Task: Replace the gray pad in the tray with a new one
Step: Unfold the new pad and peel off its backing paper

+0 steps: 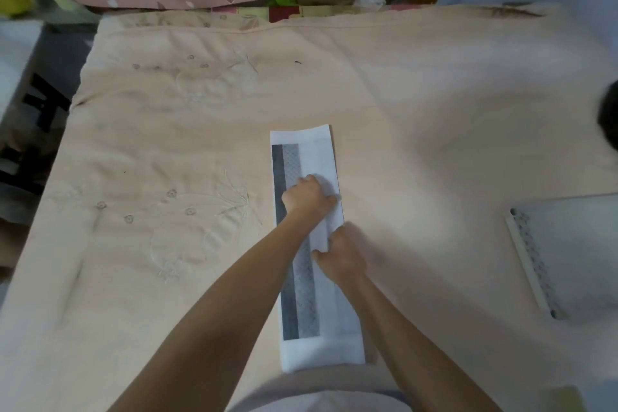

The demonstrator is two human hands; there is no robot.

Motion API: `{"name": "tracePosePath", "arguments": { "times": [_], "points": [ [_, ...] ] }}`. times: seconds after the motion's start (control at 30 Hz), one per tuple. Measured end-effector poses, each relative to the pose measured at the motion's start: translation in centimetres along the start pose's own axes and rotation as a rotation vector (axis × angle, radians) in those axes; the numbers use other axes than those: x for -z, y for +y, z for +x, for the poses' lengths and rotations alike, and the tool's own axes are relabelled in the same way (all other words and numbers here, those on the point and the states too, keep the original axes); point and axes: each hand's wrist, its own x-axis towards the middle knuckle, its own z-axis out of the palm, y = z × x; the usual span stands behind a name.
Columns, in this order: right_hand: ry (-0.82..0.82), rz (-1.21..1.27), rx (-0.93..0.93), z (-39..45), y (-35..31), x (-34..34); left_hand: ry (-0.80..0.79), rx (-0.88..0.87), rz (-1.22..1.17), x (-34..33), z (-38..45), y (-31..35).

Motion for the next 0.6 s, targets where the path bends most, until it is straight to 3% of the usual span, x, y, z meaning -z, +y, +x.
{"name": "tracePosePath", "arguments": {
  "times": [0.13, 0.3, 0.43, 0.6],
  "points": [
    [-0.025, 0.130, 0.004, -0.4, 0.2, -0.5, 0.007, -0.016, 0.093, 0.2, -1.2, -0.4],
    [-0.025, -0.056, 0.074, -2.0, 0.2, -1.1, 0.061, -0.046, 0.162, 1.0, -2.7, -0.7],
    [0.045, -0.156, 0.136, -3.5, -0.2, -1.1, 0.097, -0.042, 0.125, 1.7, -3.8, -1.1],
    [0.173, -0.067, 0.154, -5.5, -1.0, 0.1, 0.196, -0.080, 0.015, 3.7, -5.0, 0.0]
  ]
}}
